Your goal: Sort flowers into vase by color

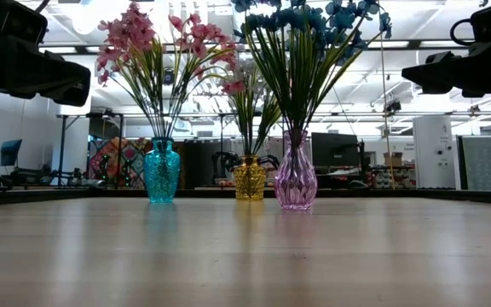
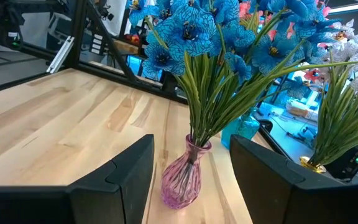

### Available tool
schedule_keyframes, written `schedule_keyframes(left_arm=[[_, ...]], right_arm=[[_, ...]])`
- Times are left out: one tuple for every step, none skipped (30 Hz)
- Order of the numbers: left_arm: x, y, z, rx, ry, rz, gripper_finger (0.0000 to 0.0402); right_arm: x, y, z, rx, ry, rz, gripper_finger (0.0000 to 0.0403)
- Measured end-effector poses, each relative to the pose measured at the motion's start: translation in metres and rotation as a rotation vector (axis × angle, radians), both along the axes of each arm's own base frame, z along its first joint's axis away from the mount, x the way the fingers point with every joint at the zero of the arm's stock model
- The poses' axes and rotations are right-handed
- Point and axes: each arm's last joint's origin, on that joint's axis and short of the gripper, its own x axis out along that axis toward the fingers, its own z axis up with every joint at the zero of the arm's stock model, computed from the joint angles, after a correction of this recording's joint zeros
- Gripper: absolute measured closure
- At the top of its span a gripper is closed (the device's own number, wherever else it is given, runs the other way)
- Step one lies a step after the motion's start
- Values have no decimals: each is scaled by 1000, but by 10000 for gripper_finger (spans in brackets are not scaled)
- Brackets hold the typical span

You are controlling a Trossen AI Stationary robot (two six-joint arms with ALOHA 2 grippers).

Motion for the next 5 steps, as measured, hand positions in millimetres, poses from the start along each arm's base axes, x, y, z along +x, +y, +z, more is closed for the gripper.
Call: schedule_keyframes(left_arm=[[0,0,0,0,0,0,401],[0,0,0,0,0,0,401],[0,0,0,0,0,0,401],[0,0,0,0,0,0,401],[0,0,0,0,0,0,401]], right_arm=[[0,0,0,0,0,0,199],[0,0,0,0,0,0,199],[0,0,0,0,0,0,199],[0,0,0,0,0,0,199],[0,0,0,0,0,0,199]])
